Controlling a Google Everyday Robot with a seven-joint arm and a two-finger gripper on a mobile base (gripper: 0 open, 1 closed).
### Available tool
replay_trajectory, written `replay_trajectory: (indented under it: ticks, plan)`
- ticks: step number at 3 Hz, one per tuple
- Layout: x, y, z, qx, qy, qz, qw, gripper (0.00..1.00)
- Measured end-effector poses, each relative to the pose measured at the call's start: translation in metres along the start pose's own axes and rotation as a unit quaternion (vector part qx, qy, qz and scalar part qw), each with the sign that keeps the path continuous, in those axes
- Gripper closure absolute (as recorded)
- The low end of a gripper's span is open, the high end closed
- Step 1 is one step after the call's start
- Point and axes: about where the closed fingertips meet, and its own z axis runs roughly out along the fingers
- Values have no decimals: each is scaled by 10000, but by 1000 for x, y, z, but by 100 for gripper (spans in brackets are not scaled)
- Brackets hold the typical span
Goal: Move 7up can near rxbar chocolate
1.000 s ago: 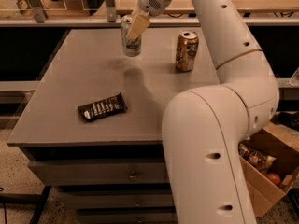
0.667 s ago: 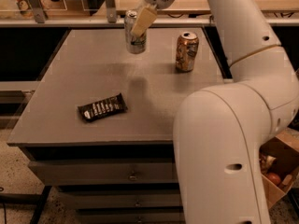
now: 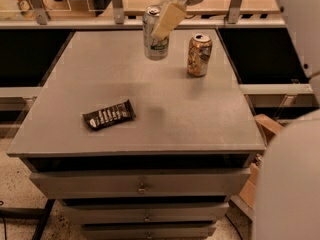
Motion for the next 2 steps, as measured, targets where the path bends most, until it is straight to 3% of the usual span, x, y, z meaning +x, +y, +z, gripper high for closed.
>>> replay_trajectory:
  ticks: [1, 2]
  plan:
    - [-14, 42, -16, 37, -126, -239, 9996, 100]
    - [-26, 90, -1, -139, -67, -486, 9987, 100]
